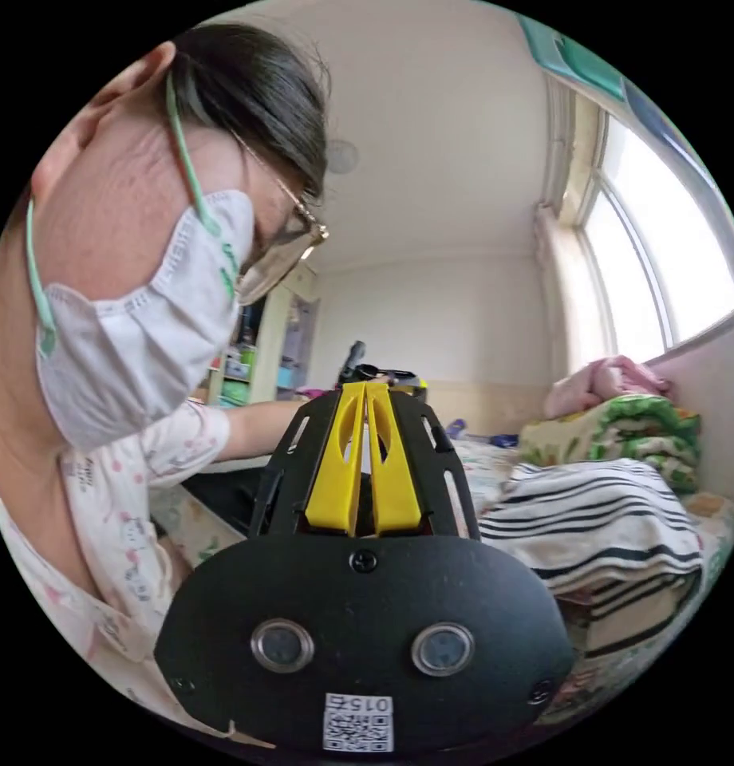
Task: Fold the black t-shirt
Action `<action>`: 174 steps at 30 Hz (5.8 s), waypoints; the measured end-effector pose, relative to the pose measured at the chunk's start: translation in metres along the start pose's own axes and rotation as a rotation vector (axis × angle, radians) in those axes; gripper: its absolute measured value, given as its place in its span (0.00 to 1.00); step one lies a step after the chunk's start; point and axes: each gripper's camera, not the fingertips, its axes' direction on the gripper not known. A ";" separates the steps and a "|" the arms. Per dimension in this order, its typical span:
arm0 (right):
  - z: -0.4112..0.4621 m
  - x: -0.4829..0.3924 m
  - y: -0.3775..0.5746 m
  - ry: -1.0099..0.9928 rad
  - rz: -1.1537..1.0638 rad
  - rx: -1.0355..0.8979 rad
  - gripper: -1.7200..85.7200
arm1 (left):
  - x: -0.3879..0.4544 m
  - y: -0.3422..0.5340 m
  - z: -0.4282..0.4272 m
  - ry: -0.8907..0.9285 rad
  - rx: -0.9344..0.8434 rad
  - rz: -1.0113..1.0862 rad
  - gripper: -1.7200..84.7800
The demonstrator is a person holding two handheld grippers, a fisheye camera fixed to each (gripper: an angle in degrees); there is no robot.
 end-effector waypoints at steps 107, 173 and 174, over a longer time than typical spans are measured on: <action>-0.066 0.075 0.453 0.021 -0.109 -0.725 0.01 | -0.106 0.377 -0.572 -0.674 -0.192 0.328 0.03; 0.098 -0.095 0.293 0.118 -0.092 -0.647 0.03 | -0.628 0.675 -0.206 -1.592 -0.732 1.577 0.02; 0.099 -0.097 0.290 0.120 -0.093 -0.645 0.03 | -0.630 0.677 -0.205 -1.592 -0.732 1.577 0.02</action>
